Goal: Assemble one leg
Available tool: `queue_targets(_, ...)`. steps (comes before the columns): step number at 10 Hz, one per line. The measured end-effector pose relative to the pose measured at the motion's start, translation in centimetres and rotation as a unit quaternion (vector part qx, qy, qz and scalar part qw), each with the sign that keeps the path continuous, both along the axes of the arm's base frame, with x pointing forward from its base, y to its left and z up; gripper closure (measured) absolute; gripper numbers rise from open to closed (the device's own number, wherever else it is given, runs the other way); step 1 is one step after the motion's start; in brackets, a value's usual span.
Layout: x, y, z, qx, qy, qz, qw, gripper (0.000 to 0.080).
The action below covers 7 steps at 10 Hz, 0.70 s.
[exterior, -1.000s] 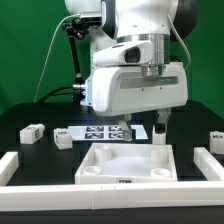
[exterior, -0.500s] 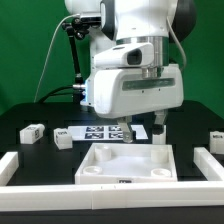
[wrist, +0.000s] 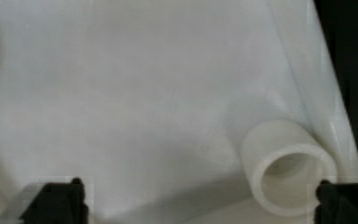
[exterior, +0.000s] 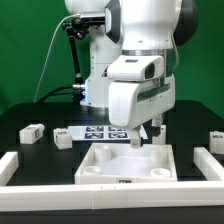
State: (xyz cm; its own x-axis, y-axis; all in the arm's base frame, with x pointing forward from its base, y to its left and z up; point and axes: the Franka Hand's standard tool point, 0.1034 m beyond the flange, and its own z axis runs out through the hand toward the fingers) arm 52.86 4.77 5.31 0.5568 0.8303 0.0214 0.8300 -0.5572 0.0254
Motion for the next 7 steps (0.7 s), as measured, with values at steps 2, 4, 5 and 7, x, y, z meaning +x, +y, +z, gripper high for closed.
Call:
queue_targets(2, 0.0, 0.0, 0.0, 0.0, 0.0, 0.0, 1.0, 0.015)
queue_targets(4, -0.8, -0.4, -0.4, -0.003, 0.005, 0.058, 0.998, 0.015)
queue_targets(5, -1.3, -0.5, -0.6, -0.004, 0.012, 0.086, 0.996, 0.015)
queue_targets(7, -1.2, -0.9, -0.6, -0.006, 0.036, 0.147, 0.988, 0.015)
